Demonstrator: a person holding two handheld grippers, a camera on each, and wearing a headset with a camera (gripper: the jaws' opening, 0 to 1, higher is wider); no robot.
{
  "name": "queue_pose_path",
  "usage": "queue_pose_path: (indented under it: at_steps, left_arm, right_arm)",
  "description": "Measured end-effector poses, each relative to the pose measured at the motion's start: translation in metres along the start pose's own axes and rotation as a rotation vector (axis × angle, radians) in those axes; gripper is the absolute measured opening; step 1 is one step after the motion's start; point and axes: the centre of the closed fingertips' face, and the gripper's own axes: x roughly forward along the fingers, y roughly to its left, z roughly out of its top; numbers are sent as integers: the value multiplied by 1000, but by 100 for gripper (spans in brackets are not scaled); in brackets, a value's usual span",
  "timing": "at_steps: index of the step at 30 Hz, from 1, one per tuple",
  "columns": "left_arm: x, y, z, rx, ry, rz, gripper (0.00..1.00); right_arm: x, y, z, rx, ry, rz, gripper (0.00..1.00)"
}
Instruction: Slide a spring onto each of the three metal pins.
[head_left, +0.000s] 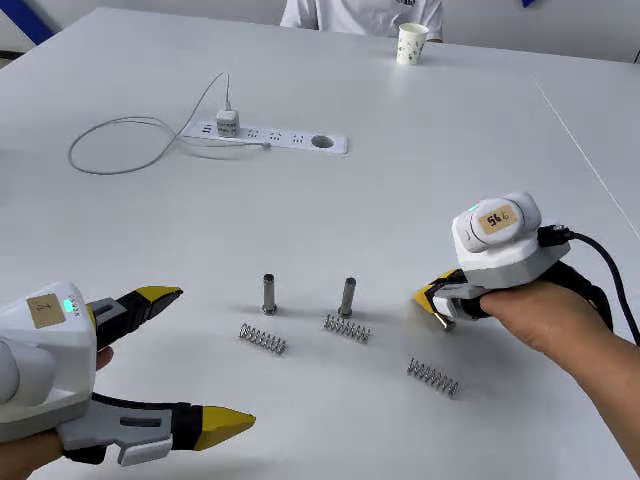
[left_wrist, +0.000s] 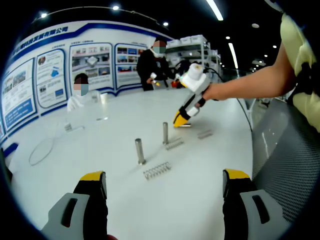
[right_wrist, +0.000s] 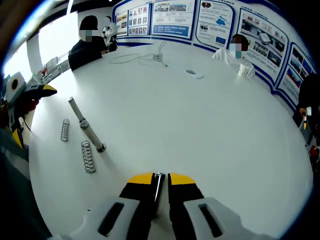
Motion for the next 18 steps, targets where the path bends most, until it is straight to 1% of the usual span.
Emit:
queue_pose_path:
  at_steps: [6,8,13,15,17,18]
  left_arm:
    - [-1,1,0,-3,0,3,98]
    - [-2,1,-1,-3,1,3,98]
    - [-2,1,-1,-3,3,3,98]
    - [-1,1,-1,-5,1,4,98]
    - [-1,1,-1,-5,1,5,98]
    - [-1,1,-1,-5,1,4,98]
  right_arm:
    - [3,0,-5,11,34,-5,10]
    - [3,0,-5,21,32,-3,10]
    - [3,1,-5,7,42,0,9]
    - [3,0,-6,26,40,0,9]
    - [4,-1,-7,63,39,3,9]
    - [3,-1,-7,65,38,6,9]
